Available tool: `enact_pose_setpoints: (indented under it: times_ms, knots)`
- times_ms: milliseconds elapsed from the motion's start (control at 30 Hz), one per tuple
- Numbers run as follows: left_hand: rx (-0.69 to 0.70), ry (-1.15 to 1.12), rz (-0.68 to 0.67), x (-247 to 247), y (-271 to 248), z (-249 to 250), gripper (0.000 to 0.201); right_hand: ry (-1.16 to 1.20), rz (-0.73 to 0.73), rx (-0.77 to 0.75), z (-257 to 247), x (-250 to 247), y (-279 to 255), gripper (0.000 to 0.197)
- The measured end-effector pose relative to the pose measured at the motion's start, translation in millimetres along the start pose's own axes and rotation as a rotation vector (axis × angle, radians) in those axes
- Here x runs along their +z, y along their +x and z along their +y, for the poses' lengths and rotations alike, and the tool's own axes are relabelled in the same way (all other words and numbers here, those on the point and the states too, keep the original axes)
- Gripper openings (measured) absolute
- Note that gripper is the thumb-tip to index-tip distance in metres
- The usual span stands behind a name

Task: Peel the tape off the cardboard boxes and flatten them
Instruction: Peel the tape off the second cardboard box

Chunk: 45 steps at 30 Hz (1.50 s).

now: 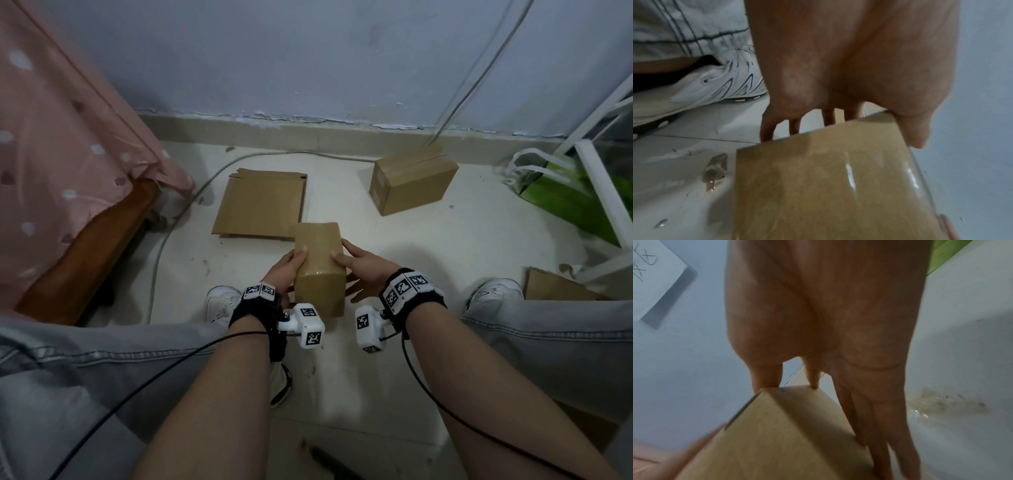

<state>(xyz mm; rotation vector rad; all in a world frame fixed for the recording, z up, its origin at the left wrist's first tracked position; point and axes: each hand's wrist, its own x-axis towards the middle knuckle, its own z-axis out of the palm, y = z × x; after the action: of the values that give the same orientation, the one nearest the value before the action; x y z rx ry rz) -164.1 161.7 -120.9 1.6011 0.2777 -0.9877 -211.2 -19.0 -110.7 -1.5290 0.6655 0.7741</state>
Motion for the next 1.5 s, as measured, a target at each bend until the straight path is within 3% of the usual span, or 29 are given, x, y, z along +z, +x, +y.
enact_pose_setpoints:
  times_ms: [133,233,467,633,800,933,1133,1233,1400,1500]
  knots:
    - [-0.075,-0.028,-0.077,5,-3,10,0.057,0.032,0.071,0.008,2,-1,3,0.067]
    - [0.014,0.040,-0.114,3,-4,8,0.059,0.069,0.135,0.001,2,-5,3,0.067]
    - [0.092,-0.064,-0.078,-15,3,-9,0.072,0.102,0.059,0.004,-7,-12,-9,0.094]
    - [0.164,-0.220,0.005,-18,3,-7,0.053,0.053,0.079,-0.078,2,-8,-5,0.081]
    - [0.161,-0.215,0.002,-22,6,-7,0.056,0.089,0.110,-0.070,5,-11,-4,0.070]
    - [0.159,-0.213,0.018,-19,11,-14,0.051,-0.026,0.152,-0.032,8,-13,0,0.079]
    - [0.137,-0.065,0.106,-11,24,-24,0.033,-0.416,0.239,0.048,9,-7,8,0.091]
    - [0.142,-0.059,0.143,-10,27,-26,0.034,-0.419,0.309,-0.038,5,0,8,0.078]
    - [0.223,-0.014,0.226,-9,29,-21,0.027,-0.397,0.456,-0.341,-14,6,4,0.059]
    - [0.318,0.019,0.272,-7,29,-16,0.025,-0.357,0.430,-0.349,-23,5,4,0.056]
